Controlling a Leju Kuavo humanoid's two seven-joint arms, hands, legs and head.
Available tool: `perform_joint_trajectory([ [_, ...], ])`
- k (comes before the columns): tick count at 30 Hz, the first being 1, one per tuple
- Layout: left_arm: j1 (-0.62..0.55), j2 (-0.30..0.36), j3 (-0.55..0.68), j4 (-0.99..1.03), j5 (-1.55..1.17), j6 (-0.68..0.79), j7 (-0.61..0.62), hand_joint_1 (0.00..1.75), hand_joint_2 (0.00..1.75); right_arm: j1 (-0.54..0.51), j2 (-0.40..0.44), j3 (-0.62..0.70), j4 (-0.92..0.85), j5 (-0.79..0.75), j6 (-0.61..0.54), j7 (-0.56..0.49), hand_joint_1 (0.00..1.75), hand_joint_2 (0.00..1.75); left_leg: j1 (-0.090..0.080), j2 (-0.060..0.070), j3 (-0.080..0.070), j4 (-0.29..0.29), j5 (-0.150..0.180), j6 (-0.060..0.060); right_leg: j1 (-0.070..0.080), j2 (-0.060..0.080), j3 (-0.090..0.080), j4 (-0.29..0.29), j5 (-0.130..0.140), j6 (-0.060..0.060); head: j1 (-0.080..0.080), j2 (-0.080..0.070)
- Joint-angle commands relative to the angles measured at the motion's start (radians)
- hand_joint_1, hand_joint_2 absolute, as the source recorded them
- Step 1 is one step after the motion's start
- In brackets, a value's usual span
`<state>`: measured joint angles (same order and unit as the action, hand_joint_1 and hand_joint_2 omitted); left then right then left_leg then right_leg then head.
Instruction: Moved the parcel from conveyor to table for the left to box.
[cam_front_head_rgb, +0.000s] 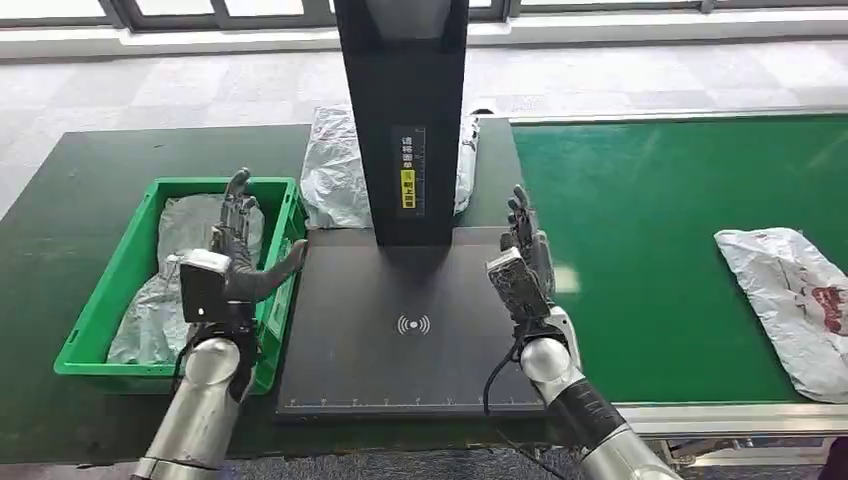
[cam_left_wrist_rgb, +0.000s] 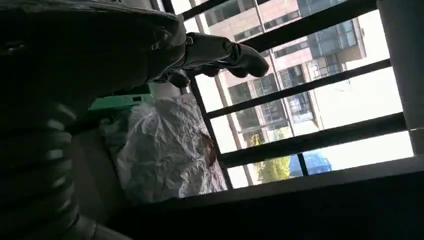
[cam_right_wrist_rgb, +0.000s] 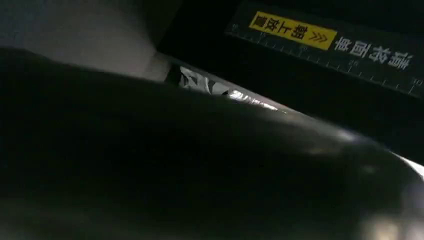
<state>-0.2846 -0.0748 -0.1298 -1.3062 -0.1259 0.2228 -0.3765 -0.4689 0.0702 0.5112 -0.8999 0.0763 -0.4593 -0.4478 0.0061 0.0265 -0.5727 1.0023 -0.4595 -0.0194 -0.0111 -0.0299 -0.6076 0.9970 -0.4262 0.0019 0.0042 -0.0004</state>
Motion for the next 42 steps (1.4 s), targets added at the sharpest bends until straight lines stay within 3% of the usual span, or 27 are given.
perform_joint_trajectory([
  [1,-0.123,-0.081,-0.116,0.19,-0.024,0.111,-0.014,0.0,1.75,-0.003,0.03,0.055,-0.006,0.05,-0.033,0.038,0.0,1.75,0.001,-0.006,0.001,-0.001,0.001,0.0,0.001,-0.001,0.002,-0.001,-0.001,-0.001,0.0,0.0],
  [3,-0.145,-0.107,-0.116,0.24,-0.027,0.139,-0.032,0.0,1.75,-0.017,0.033,0.052,0.012,0.047,-0.022,0.033,0.0,1.75,0.0,-0.007,0.0,0.0,0.001,0.0,0.001,-0.003,0.001,0.0,-0.001,0.0,0.0,0.0],
  [15,-0.145,-0.106,-0.118,0.247,-0.023,0.141,-0.04,0.0,1.75,-0.021,0.033,0.049,0.02,0.045,-0.021,0.028,0.0,1.75,-0.001,-0.001,0.0,0.0,0.0,0.0,0.001,0.001,0.0,0.0,0.0,0.0,0.0,0.0],
  [19,-0.168,-0.167,-0.087,0.333,-0.013,0.253,-0.113,0.0,1.75,-0.034,0.057,0.038,0.045,0.029,-0.035,-0.009,0.0,1.75,-0.001,-0.002,0.0,0.0,0.0,0.0,0.001,0.001,0.0,0.0,0.0,0.0,0.0,0.0],
  [23,-0.196,-0.174,-0.08,0.419,0.041,0.252,-0.159,0.0,1.75,-0.005,0.073,0.036,-0.006,0.042,-0.052,0.003,0.0,1.75,-0.001,-0.003,0.001,0.0,0.0,0.0,0.001,0.001,0.001,0.0,0.0,0.0,0.0,0.0],
  [29,-0.347,-0.183,-0.159,0.489,-0.024,0.22,-0.124,0.0,1.75,-0.001,0.086,0.013,0.0,0.067,-0.055,0.02,0.0,1.75,0.0,-0.004,-0.002,0.001,0.001,0.0,0.001,-0.002,-0.001,0.001,0.0,0.0,0.0,0.0],
  [32,-0.427,-0.205,-0.127,0.542,0.005,0.194,-0.098,0.0,1.75,-0.045,0.097,0.012,0.09,0.06,-0.095,-0.008,0.0,1.75,0.0,-0.005,-0.003,0.002,0.001,0.0,0.002,-0.002,-0.002,0.001,0.0,0.0,0.0,0.0],
  [38,-0.321,-0.181,-0.139,0.441,-0.044,0.21,-0.064,0.0,1.75,-0.032,0.067,-0.037,0.093,0.066,-0.179,-0.022,0.0,1.75,0.0,-0.003,0.001,-0.001,0.001,0.0,0.001,0.001,0.001,-0.001,0.001,0.0,0.0,0.0],
  [39,-0.292,-0.171,-0.14,0.423,-0.053,0.21,-0.045,0.0,1.75,-0.017,0.06,-0.044,0.077,0.076,-0.192,-0.015,0.0,0.0,0.0,-0.003,0.002,-0.001,0.001,0.0,0.001,0.001,0.002,-0.001,0.001,0.0,0.0,0.0],
  [42,-0.243,-0.153,-0.135,0.384,-0.051,0.188,-0.049,0.0,1.75,0.014,0.049,-0.063,0.038,0.098,-0.191,-0.004,0.0,0.0,-0.001,-0.001,0.003,-0.003,0.0,0.0,0.0,0.002,0.002,-0.002,0.0,0.0,0.0,0.0],
])
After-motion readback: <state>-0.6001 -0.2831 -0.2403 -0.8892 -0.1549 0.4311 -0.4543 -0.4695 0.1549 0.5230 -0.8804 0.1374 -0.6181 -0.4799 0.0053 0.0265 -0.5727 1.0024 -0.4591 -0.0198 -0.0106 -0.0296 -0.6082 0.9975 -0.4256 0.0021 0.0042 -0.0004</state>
